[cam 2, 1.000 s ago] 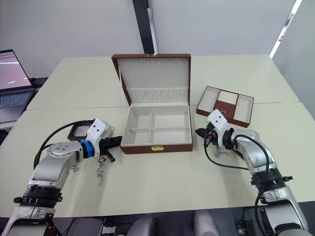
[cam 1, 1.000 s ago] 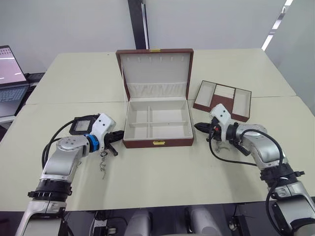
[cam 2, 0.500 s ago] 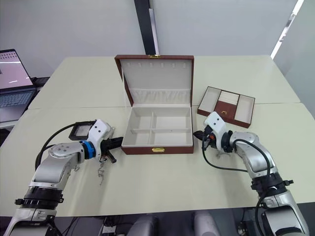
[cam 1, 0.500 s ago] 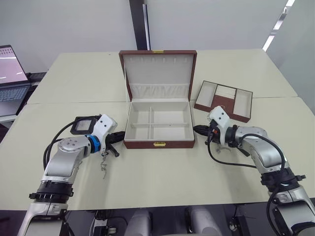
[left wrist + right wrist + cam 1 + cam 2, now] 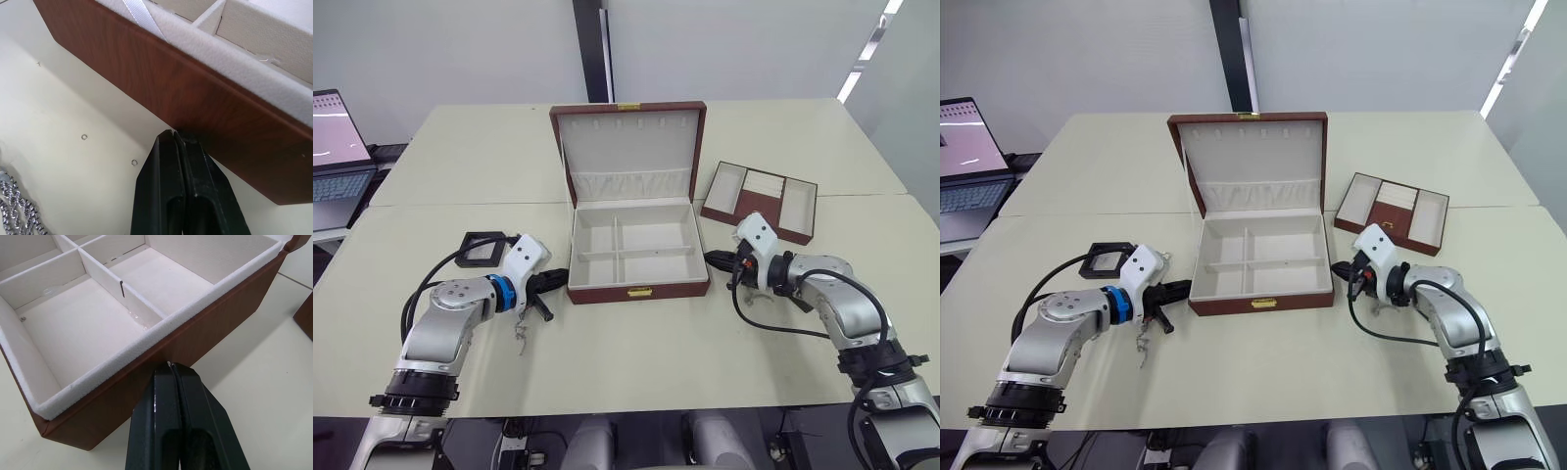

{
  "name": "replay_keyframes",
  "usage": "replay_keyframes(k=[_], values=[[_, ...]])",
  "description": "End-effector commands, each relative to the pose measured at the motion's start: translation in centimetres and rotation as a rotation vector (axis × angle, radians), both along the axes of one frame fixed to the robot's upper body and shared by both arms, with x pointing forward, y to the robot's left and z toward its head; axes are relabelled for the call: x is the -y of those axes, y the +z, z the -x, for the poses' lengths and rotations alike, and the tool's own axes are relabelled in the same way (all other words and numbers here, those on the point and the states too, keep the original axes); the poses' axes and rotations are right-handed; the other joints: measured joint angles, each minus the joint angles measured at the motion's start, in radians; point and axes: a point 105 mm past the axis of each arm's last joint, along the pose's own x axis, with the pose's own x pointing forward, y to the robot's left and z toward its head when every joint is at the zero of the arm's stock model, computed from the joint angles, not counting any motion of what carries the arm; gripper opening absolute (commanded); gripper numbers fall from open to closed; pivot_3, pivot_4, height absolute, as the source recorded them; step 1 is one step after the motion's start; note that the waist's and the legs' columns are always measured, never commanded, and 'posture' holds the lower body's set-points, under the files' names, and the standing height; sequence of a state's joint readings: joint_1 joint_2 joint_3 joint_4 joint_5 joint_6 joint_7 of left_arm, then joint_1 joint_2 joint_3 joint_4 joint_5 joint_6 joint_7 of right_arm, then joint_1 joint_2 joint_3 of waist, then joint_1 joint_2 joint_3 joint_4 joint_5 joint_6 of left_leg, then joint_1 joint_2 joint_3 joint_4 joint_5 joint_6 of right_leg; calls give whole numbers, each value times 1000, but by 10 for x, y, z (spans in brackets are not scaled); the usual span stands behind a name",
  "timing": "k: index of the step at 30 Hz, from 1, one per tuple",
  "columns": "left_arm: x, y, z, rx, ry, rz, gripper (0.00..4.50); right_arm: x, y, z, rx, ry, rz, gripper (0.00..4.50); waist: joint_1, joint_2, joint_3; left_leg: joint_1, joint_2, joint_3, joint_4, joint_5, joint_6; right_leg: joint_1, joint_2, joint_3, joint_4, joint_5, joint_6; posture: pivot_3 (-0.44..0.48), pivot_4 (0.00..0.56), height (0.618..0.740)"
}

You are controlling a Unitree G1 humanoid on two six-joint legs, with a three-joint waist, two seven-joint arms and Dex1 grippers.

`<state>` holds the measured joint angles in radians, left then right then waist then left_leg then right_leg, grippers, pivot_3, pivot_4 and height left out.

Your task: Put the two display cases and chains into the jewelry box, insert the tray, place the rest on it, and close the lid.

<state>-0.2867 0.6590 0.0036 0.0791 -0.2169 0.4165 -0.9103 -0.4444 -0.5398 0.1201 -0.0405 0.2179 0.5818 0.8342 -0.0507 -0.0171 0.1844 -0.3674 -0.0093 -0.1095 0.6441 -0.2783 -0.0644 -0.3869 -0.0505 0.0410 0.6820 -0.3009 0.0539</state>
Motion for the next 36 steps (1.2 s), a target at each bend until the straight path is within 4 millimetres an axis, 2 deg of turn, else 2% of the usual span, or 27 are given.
replay_keyframes(k=[1, 11, 15, 23, 26, 27, 30, 33, 36], values=[[11, -9, 4, -30, -58, 5, 0, -14, 7, 9, 21, 73, -26, 28, 0, 0, 0, 0, 0, 0, 0, 0, 0, 0, 0, 0, 0, 0, 0, 0, 150, 740], [0, -8, 1, -15, -35, -14, 0, 0, 7, 4, 35, 21, -18, 28, 1, 0, 0, 0, 0, 0, 0, 0, 0, 0, 0, 0, 0, 0, 0, 0, 150, 740], [-19, 3, -2, 13, 18, -18, 0, 15, 14, 0, 52, -21, -53, 28, 1, 0, 0, 0, 0, 0, 0, 0, 0, 0, 0, 0, 0, 0, 0, 0, 150, 740], [-68, 43, -1, 75, 154, 55, 0, 62, 39, 1, 91, -96, -148, 28, -3, 0, 0, 0, 0, 0, 0, 0, 0, -1, 2, 0, 0, 0, 0, 0, 150, 740], [-96, 53, 4, 91, 238, 43, 0, 94, 46, 6, 87, -140, -152, 28, -3, 0, 0, 0, 0, 0, 0, 0, 1, -1, 2, 0, 0, 0, 0, 0, 150, 740], [-106, 54, 7, 87, 265, 34, 179, 105, 48, 8, 85, -157, -152, 6, -2, 0, 0, 0, 0, 0, 0, 0, 1, 0, 2, 0, 0, 0, 0, 0, 150, 740], [-146, 52, 22, 66, 380, -15, 865, 150, 46, 16, 76, -252, -92, 568, -2, 0, 0, 0, 0, 1, -1, -1, 2, -1, 1, 1, -1, 0, 0, 0, 150, 740], [-178, 50, 37, 56, 483, -51, 1771, 187, 45, 23, 75, -344, -88, 1296, -4, 0, 0, 0, 0, 1, -1, -1, 2, -1, 2, 1, -1, 0, 0, 0, 150, 740], [-204, 50, 51, 68, 572, -78, 2676, 213, 37, 30, 67, -399, -67, 2055, -5, 0, 0, 1, 0, 2, -1, -1, 2, 0, 2, 1, 0, 0, 0, 0, 150, 740]])
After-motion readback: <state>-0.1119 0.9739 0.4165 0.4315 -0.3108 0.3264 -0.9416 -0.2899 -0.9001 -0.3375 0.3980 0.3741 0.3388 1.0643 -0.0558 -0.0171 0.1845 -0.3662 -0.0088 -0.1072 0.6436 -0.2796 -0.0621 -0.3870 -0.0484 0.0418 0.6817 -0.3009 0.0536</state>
